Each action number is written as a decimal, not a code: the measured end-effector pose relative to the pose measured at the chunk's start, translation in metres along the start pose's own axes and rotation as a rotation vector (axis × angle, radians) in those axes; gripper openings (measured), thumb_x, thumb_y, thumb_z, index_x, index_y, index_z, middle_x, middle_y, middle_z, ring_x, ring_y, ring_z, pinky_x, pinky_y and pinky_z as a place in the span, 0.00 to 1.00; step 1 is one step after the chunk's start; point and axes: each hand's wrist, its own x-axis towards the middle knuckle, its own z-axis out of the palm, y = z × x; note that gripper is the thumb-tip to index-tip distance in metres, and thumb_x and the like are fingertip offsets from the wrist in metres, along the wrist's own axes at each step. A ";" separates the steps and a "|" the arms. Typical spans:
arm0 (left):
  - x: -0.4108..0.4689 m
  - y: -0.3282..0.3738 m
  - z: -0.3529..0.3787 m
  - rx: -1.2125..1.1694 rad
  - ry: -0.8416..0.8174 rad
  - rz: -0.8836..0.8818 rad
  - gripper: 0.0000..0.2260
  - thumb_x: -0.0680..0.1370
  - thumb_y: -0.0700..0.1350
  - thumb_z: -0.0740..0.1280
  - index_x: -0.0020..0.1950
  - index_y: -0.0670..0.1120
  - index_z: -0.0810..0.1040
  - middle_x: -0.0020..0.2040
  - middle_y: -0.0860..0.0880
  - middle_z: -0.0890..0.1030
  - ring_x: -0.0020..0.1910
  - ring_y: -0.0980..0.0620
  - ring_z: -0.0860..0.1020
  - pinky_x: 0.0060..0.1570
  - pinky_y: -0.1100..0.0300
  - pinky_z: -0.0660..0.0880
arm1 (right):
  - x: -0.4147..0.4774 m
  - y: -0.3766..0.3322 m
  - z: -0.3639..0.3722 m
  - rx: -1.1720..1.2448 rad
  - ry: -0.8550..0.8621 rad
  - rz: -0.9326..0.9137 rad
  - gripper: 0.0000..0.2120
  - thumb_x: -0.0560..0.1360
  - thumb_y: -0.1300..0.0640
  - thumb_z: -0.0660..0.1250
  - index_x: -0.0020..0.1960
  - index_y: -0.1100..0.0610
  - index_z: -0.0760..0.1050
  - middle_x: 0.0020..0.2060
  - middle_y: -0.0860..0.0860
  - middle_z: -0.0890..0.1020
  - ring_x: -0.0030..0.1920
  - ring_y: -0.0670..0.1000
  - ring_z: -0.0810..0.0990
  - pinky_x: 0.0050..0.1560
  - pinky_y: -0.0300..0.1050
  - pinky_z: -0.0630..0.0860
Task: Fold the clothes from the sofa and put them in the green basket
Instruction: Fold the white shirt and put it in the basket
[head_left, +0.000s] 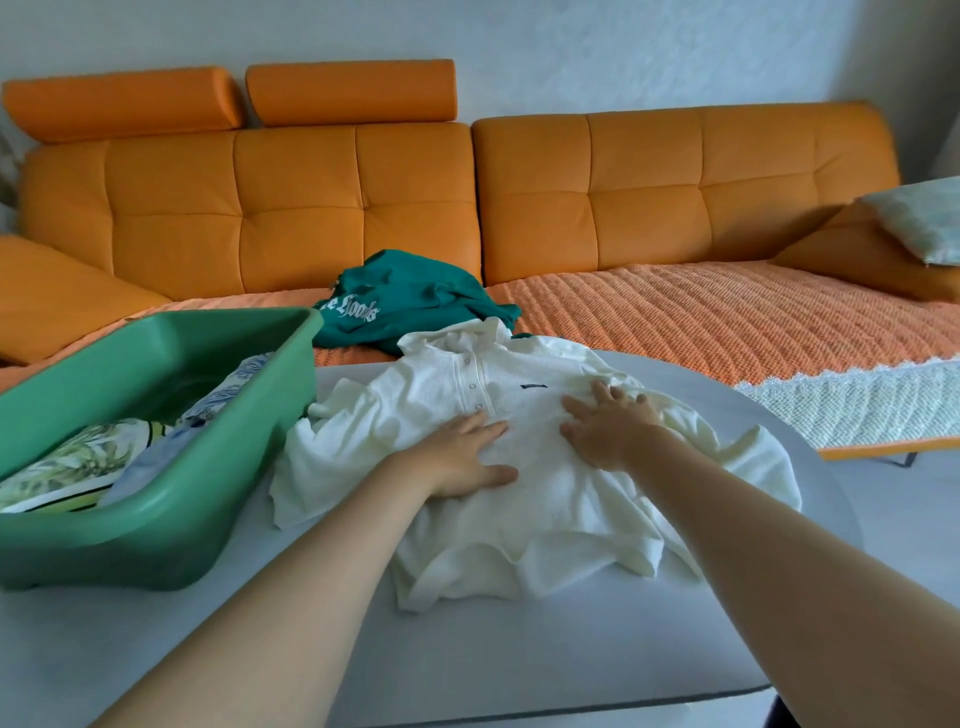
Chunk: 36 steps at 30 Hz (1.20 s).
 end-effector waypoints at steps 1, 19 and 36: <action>0.001 0.000 -0.001 0.004 0.006 0.000 0.37 0.77 0.67 0.63 0.81 0.60 0.51 0.82 0.54 0.44 0.80 0.53 0.44 0.77 0.51 0.46 | -0.002 -0.004 -0.004 -0.054 0.055 -0.024 0.26 0.82 0.40 0.48 0.79 0.41 0.55 0.80 0.56 0.50 0.79 0.59 0.54 0.75 0.60 0.52; -0.122 -0.005 -0.027 -0.052 -0.230 -0.040 0.23 0.61 0.69 0.74 0.48 0.57 0.78 0.47 0.59 0.79 0.45 0.58 0.79 0.44 0.62 0.73 | -0.113 -0.082 -0.026 0.244 -0.055 -0.596 0.18 0.70 0.44 0.74 0.59 0.42 0.78 0.58 0.44 0.74 0.60 0.49 0.74 0.59 0.47 0.73; -0.111 -0.022 -0.044 -0.112 0.921 -0.110 0.07 0.82 0.39 0.52 0.51 0.51 0.64 0.37 0.48 0.75 0.33 0.47 0.73 0.27 0.54 0.62 | -0.078 -0.100 -0.040 0.401 0.588 -0.400 0.14 0.80 0.60 0.61 0.65 0.52 0.70 0.57 0.52 0.77 0.55 0.56 0.75 0.52 0.52 0.73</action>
